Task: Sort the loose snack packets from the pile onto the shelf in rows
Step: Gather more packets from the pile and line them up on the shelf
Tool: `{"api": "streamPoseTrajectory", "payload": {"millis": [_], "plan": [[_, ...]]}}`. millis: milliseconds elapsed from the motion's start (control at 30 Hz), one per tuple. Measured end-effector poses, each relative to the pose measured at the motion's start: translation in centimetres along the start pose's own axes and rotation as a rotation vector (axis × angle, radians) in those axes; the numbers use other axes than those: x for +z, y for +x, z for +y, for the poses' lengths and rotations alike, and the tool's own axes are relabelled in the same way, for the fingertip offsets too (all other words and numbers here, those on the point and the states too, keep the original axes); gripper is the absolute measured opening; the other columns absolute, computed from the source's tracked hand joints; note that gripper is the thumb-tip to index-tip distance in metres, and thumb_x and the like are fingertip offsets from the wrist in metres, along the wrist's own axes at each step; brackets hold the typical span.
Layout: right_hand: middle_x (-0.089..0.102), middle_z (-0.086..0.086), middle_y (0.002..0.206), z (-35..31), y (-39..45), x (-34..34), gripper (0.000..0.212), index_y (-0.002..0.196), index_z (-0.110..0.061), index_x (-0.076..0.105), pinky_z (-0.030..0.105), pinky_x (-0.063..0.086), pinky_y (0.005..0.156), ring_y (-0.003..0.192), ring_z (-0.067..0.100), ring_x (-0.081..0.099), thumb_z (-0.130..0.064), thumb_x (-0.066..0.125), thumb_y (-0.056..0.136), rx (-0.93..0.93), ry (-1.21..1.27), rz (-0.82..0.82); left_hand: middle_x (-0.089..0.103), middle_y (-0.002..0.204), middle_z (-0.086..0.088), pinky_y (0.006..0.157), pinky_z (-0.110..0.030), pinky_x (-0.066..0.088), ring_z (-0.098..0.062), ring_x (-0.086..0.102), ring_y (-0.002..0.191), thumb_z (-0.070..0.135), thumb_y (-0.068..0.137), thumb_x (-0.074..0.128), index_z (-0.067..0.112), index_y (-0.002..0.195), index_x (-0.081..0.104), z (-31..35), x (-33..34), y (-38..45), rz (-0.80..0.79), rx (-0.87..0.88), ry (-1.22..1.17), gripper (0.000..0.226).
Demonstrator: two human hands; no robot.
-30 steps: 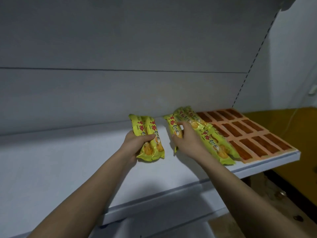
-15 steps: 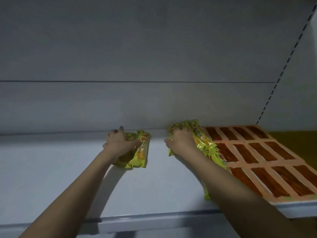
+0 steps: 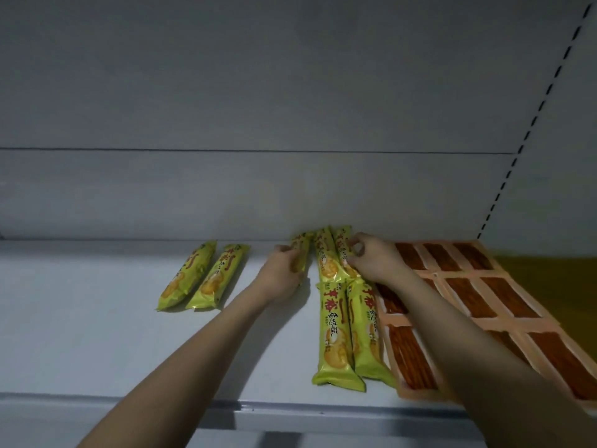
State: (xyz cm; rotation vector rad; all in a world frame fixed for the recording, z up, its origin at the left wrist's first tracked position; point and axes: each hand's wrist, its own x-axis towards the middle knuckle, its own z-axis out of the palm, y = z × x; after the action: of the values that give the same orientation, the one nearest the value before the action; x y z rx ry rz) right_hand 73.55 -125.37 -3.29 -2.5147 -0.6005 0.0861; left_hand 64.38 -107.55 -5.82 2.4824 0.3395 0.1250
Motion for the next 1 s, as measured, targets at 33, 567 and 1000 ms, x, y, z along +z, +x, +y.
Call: {"api": "streamPoseTrajectory", "payload": {"millis": [33,567,1000], "plan": [[0.064,0.011,0.119,0.3,-0.1,0.0,0.037,0.127,-0.011,0.06,0.026,0.04,0.079,0.111,0.029,0.059,-0.017,0.066,0.091,-0.004,0.017,0.001,0.043,0.143,-0.022,0.101,-0.027,0.035,-0.035,0.045,0.13,0.01,0.094,0.062,0.004,0.14,0.054,0.2,0.3,0.1,0.01,0.011,0.008,0.047],[0.061,0.012,0.125,1.1,-0.2,0.3,0.035,0.126,-0.011,0.059,0.023,0.033,0.077,0.116,0.029,0.056,-0.022,0.067,0.093,0.069,0.044,0.042,0.029,0.154,-0.02,0.117,-0.034,0.029,-0.033,0.029,0.146,0.028,0.103,0.054,0.02,0.143,0.055,1.4,2.2,0.9,0.001,0.148,0.028,0.041],[0.058,0.015,0.13,0.3,-0.9,0.6,0.035,0.129,-0.006,0.056,0.031,0.042,0.09,0.122,0.033,0.051,-0.019,0.06,0.097,0.099,-0.029,0.058,0.037,0.155,-0.016,0.108,-0.027,0.029,-0.031,0.035,0.143,0.022,0.106,0.046,0.014,0.145,0.05,1.2,2.2,0.4,-0.031,0.228,-0.002,0.04]]}}
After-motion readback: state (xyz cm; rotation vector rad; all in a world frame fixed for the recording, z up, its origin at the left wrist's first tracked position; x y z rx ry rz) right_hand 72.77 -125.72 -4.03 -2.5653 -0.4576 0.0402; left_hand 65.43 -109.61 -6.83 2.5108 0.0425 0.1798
